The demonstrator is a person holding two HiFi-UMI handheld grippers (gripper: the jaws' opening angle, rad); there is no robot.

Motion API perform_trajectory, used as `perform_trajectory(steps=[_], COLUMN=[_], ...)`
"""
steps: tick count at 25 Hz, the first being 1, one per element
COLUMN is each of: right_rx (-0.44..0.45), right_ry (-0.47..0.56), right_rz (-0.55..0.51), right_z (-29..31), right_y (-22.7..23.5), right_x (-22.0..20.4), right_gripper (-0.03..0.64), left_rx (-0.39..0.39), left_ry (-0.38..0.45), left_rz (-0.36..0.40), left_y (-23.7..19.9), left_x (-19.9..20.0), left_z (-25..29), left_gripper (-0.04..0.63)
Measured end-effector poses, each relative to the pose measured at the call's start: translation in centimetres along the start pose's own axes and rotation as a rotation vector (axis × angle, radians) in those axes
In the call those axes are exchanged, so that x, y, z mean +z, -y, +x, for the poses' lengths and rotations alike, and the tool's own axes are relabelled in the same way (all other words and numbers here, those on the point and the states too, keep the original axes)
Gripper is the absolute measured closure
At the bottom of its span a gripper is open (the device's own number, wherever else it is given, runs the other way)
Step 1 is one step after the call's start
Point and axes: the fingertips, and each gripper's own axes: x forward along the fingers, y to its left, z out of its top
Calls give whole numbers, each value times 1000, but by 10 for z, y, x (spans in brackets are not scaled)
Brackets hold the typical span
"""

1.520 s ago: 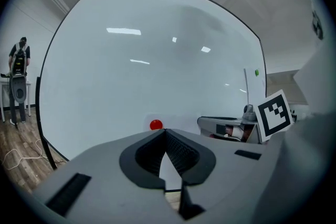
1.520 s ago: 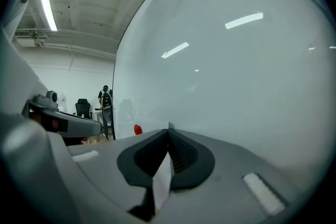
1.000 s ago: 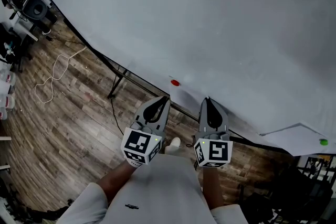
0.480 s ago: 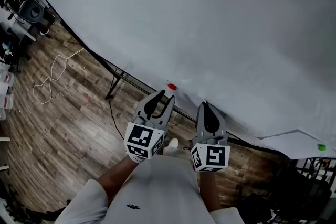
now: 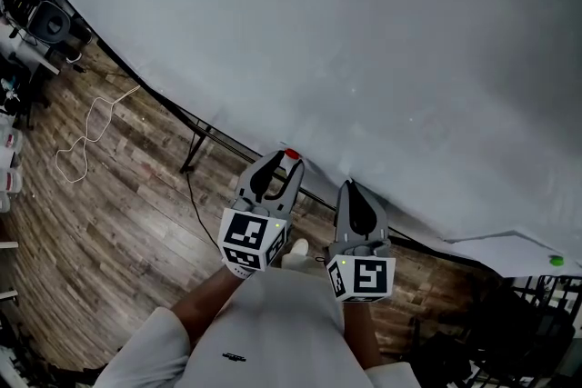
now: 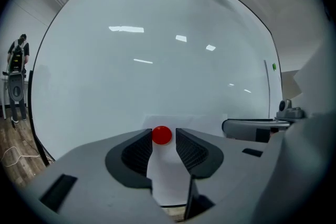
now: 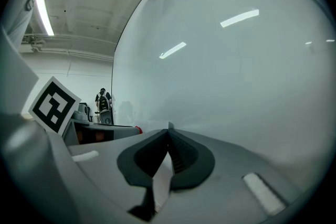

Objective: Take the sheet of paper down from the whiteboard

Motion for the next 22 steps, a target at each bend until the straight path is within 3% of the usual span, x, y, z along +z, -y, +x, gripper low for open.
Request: perform_trajectory(steps=[22], right_rx=[12], right_ry=[3], right_rz=[1], right_z=[1], right_y=[-1], right_x=[0], right_gripper=[606], left_rx=[5], left_ry=[3], left_rz=[7], left_y=[-4], left_x=[1], left_z=[8], left_gripper=[451])
